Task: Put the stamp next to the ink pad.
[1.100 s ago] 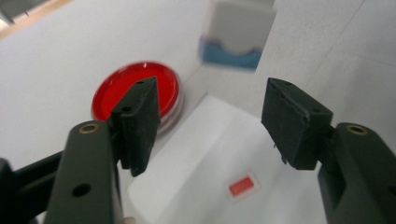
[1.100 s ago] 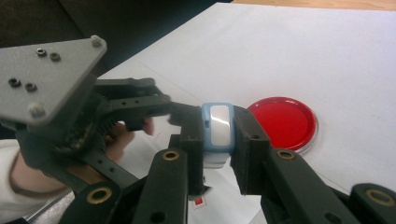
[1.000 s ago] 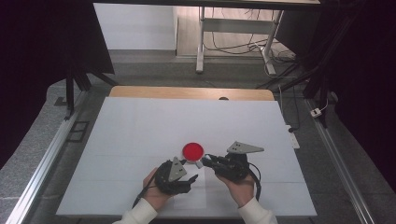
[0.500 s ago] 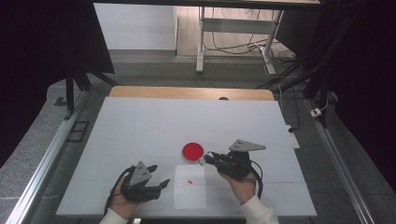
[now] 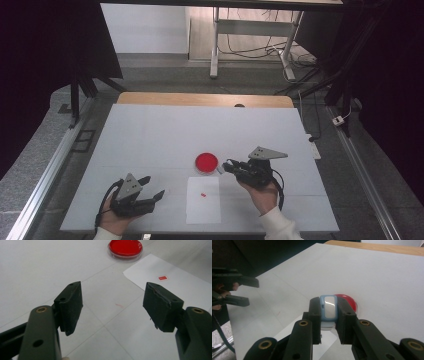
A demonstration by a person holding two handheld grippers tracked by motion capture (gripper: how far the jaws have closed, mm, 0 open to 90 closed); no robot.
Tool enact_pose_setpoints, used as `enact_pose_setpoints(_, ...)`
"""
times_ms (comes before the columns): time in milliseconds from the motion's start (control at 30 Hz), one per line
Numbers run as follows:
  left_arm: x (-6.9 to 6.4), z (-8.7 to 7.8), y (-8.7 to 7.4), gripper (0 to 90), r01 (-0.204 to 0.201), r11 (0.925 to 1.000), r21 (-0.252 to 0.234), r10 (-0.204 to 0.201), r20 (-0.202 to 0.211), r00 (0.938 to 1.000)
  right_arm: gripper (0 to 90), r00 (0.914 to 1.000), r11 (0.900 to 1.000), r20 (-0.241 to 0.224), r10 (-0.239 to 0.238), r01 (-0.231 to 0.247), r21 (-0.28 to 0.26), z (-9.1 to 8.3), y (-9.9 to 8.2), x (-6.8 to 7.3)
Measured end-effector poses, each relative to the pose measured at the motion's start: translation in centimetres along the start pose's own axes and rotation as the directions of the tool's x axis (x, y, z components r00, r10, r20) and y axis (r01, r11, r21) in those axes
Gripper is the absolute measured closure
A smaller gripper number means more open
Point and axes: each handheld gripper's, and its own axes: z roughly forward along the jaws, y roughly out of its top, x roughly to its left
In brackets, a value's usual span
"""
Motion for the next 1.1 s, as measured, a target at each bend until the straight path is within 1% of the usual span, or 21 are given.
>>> enact_pose_setpoints(67,0.2,-0.2,-0.3,32.1,0.006,1.0,0.004,-0.006,-0.002,1.0,75.0,1.0,1.0,0.007,-0.005,0.005,-0.001,0.0,0.1,-0.2)
enact_pose_setpoints(200,0.5,-0.5,-0.7,32.2,0.01,0.9999,0.006,-0.01,0.0,0.9999,75.0,0.9989,0.9994,0.033,-0.034,0.034,0.009,-0.1,0.4,-0.6)
enact_pose_setpoints(333,0.9,-0.7,-0.9,32.4,0.022,0.9998,0.002,-0.022,-0.007,0.9997,75.0,0.9959,0.9976,0.06,-0.067,0.066,0.02,0.2,0.9,-0.9)
enact_pose_setpoints(433,1.0,-0.7,-0.9,32.4,0.02,0.9998,0.001,-0.02,-0.008,0.9998,75.0,0.9928,0.9954,0.078,-0.091,0.088,0.038,0.6,1.3,-1.1)
enact_pose_setpoints(533,1.1,-0.7,-0.9,32.5,0.02,0.9998,0.0,-0.02,-0.003,0.9998,74.9,0.9921,0.995,0.083,-0.094,0.091,0.043,1.1,1.7,-1.5)
enact_pose_setpoints(633,1.1,-0.7,-0.9,32.5,0.021,0.9998,0.005,-0.021,-0.003,0.9998,74.9,0.9893,0.9933,0.1,-0.107,0.102,0.055,1.5,2.1,-1.9)
enact_pose_setpoints(800,1.2,-0.4,-1.0,32.5,0.017,0.9997,0.019,-0.017,0.005,0.9998,74.9,0.9848,0.9903,0.127,-0.118,0.108,0.087,2.7,2.7,-2.7)
enact_pose_setpoints(900,1.2,-0.4,-1.0,32.4,0.018,0.9997,0.019,-0.018,0.012,0.9998,74.9,0.9782,0.9843,0.151,-0.142,0.124,0.126,3.6,2.6,-3.1)
enact_pose_setpoints(1000,1.2,-0.5,-1.0,32.4,0.021,0.9996,0.017,-0.021,0.01,0.9997,74.9,0.9746,0.9803,0.164,-0.152,0.128,0.151,4.4,2.6,-3.6)
enact_pose_setpoints(1100,1.3,-0.5,-1.0,32.4,0.022,0.9996,0.016,-0.022,0.01,0.9997,74.9,0.9703,0.9691,0.172,-0.17,0.133,0.208,5.6,2.4,-4.2)
